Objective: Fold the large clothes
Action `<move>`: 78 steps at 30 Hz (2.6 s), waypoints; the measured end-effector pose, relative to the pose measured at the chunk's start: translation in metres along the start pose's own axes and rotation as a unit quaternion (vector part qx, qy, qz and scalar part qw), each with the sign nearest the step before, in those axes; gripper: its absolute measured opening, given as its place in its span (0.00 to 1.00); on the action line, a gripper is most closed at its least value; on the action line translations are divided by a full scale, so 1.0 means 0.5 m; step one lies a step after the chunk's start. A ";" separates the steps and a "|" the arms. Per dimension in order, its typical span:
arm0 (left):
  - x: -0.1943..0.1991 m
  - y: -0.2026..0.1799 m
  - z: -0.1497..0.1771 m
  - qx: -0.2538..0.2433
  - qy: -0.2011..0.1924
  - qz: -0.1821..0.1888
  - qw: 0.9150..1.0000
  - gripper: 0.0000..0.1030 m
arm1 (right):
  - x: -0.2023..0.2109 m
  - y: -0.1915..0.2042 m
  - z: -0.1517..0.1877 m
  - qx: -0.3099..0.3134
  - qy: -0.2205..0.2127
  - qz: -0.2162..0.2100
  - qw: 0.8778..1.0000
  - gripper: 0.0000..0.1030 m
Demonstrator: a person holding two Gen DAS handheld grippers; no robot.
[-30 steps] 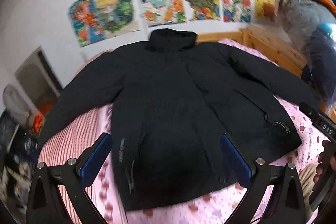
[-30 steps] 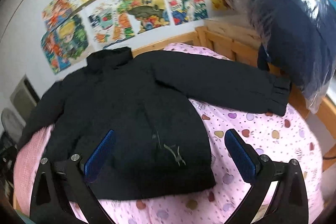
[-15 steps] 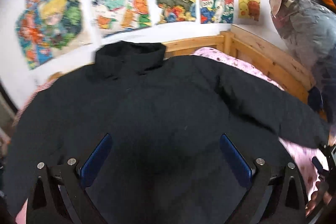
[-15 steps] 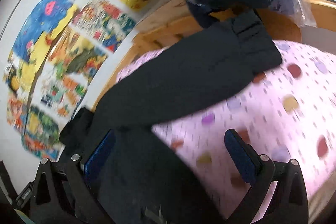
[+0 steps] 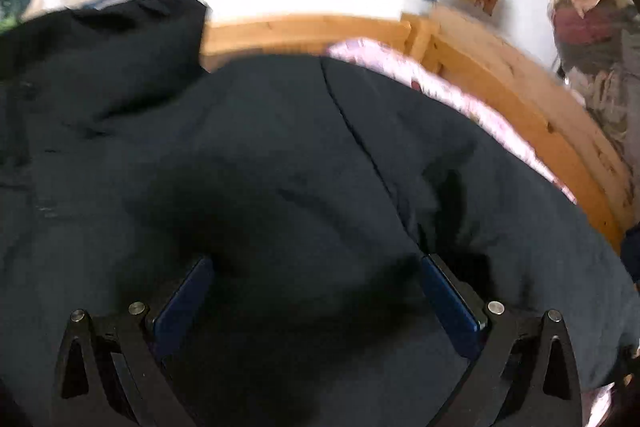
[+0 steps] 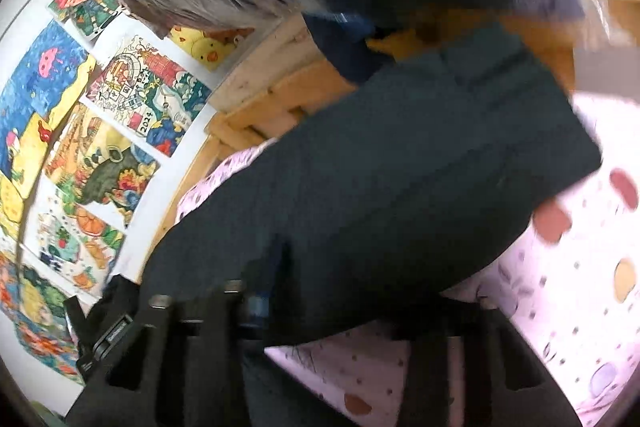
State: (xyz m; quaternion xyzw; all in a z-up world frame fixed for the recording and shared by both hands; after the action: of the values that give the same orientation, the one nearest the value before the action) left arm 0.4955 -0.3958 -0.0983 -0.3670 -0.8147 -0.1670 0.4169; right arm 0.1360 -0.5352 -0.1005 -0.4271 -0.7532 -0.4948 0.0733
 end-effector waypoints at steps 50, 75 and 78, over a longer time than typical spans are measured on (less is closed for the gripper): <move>0.347 0.437 0.392 0.214 0.013 -0.045 0.976 0.17 | 0.160 0.435 0.384 0.563 0.168 -0.183 0.788 0.72; 0.537 0.542 0.486 0.257 -0.070 -0.020 0.964 0.16 | 0.056 0.560 0.469 0.551 0.217 -0.200 0.780 0.87; 0.615 0.562 0.527 0.272 -0.094 -0.045 0.957 0.41 | 0.112 0.609 0.531 0.565 0.229 -0.254 0.751 0.88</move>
State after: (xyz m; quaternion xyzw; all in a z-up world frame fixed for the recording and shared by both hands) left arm 0.4382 0.0870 -0.0184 -0.2172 -0.8805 0.0778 0.4142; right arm 0.4019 -0.2446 0.0046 0.0255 -0.9367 -0.0624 0.3436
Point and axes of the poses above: each gripper's, at about its wrist camera, not at the fingertips, and x roughly against the way its jaws point, y to its left, z to its underside, the point moved 4 cm from there along -x, roughly the way its jaws point, and after that the axes turned 7 degrees about -x, right-handed, at the moved point
